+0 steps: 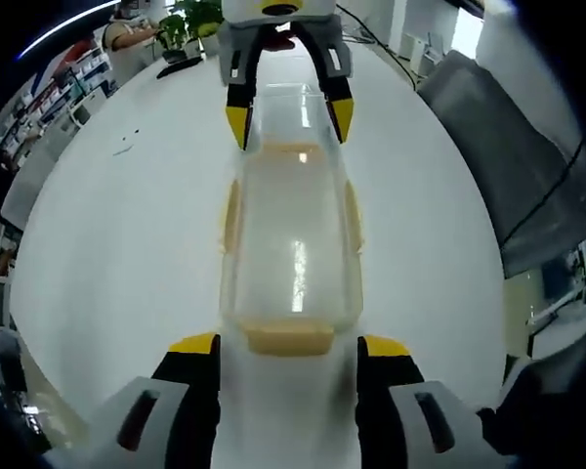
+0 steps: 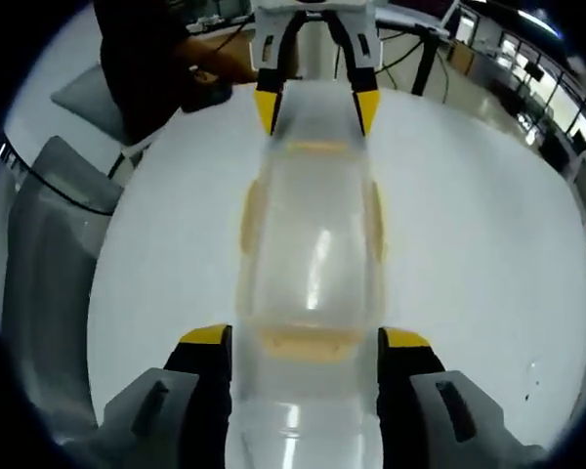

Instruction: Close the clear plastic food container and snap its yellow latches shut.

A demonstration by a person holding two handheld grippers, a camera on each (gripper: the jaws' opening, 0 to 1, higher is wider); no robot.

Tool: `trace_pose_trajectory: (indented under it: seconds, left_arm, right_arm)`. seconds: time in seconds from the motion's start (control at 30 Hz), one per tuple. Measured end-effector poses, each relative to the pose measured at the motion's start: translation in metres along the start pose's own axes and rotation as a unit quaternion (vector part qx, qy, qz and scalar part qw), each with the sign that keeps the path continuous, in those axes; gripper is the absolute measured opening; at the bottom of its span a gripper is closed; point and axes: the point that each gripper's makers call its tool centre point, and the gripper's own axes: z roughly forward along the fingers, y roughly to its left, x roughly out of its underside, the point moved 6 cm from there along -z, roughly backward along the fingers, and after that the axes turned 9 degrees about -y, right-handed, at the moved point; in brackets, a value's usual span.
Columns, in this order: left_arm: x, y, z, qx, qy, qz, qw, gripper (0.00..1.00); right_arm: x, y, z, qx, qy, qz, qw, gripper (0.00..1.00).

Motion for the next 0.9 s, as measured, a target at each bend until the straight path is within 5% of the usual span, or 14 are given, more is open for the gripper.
trace_pose_trajectory:
  seconds: [0.6, 0.9]
  left_arm:
    - [0.008, 0.006, 0.016, -0.003, -0.010, -0.003, 0.9999, 0.49]
    - [0.011, 0.008, 0.020, -0.001, -0.012, -0.009, 0.9999, 0.49]
  right_arm:
    - [0.014, -0.008, 0.011, 0.012, 0.046, -0.020, 0.9987, 0.53]
    - [0.013, -0.013, 0.017, 0.011, 0.038, -0.020, 0.9990, 0.50]
